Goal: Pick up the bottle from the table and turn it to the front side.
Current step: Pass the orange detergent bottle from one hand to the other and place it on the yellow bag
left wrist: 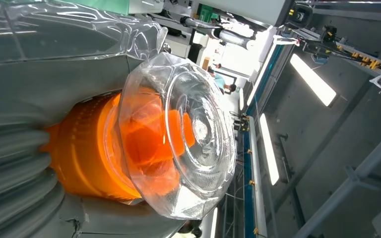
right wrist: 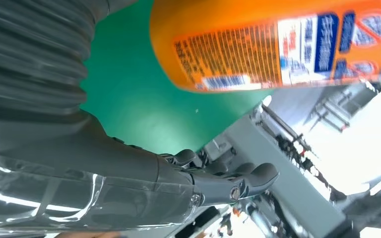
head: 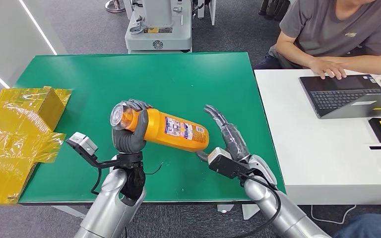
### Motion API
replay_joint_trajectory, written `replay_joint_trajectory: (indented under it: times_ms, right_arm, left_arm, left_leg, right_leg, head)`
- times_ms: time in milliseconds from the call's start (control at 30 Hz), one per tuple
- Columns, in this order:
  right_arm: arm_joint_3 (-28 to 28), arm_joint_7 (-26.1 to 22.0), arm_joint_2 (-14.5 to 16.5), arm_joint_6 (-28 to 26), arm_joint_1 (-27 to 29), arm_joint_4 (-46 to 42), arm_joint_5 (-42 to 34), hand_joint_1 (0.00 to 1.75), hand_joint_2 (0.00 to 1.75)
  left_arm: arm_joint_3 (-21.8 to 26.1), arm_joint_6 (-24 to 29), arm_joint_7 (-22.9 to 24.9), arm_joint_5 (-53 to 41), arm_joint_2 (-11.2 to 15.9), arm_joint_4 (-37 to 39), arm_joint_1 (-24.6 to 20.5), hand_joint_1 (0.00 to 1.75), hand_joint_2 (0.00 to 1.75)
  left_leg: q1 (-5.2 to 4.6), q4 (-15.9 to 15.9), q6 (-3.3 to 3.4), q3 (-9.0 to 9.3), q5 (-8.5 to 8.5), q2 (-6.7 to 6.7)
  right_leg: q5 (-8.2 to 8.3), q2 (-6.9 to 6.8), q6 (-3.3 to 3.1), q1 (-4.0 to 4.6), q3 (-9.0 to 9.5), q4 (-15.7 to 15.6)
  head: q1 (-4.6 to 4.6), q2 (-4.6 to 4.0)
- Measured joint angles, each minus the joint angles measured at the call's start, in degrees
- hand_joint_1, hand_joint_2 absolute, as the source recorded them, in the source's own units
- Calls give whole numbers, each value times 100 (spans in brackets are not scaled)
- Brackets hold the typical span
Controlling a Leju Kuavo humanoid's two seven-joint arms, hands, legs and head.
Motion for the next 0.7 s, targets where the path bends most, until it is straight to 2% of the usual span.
replay_joint_trajectory:
  times_ms: [367, 700]
  right_arm:
    - [-179, -111, 2, -797, 727, -1287, -675, 0, 175]
    - [-204, -217, 6, -1038, 1037, -1828, -746, 0, 175]
  left_arm:
    - [30, 42, 95, -13, -5, -1, 28, 175, 175]
    - [38, 57, 108, -41, -7, -3, 48, 175, 175]
  left_leg:
    - [0, -3, 1, -1, -1, 0]
    - [0, -3, 1, -1, -1, -1]
  right_leg:
    - [-2, -1, 0, 0, -1, 0]
    - [-2, -2, 0, 0, -1, 0]
  head:
    - [1, 0]
    - [1, 0]
